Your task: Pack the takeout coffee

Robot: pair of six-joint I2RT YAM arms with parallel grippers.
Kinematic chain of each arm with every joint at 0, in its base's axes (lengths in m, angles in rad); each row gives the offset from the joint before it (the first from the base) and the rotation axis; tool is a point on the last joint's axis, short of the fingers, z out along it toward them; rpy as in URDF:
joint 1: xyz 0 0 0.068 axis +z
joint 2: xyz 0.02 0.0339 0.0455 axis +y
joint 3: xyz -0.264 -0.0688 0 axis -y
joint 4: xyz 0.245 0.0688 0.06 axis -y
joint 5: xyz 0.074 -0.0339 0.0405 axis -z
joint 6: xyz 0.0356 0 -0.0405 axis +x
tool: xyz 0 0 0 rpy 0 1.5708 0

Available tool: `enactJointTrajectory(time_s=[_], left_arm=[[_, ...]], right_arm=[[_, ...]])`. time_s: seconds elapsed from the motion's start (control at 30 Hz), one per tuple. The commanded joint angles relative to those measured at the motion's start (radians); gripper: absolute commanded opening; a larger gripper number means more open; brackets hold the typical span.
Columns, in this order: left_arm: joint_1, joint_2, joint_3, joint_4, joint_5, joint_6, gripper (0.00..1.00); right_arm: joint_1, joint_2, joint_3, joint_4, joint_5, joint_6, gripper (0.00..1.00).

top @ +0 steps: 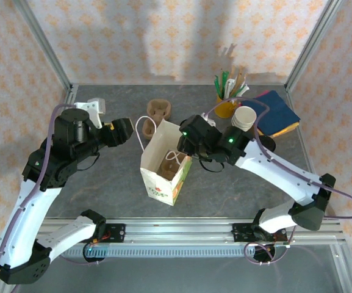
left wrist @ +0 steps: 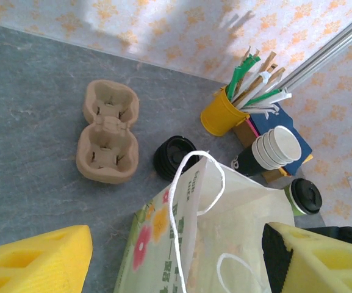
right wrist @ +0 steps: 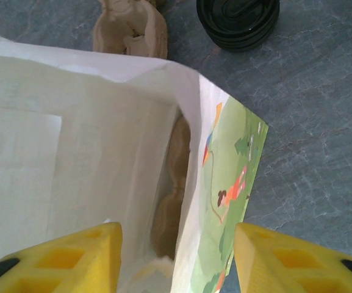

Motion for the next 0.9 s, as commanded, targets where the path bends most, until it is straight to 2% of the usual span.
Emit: enactJointTrajectory(time_s=[0.0,0.13,0.43,0.87], left_arm=[[0.009,-0.005,0.03,-0.001,-0.044,0.039,0.75],[0.009,-0.006,0.03,0.02,-0.044,0.053,0.75],[0.009,-0.01,0.032,0.114,-0.041,0.07,0.75],[0.009,-0.103,-0.081,0.325,-0.033,0.111,0.77]], right_arm=[[-0.025,0.011,-0.017,0.024,-0.012,-0.027,0.42],[-0.029,0.013,-0.009,0.036,-0.023,-0.055,0.26],[-0.03,-0.074,-0.023,0.133,-0.035,-0.2,0.06],[0.014,-0.285,-0.278,0.408,-0.188,-0.373,0.01]])
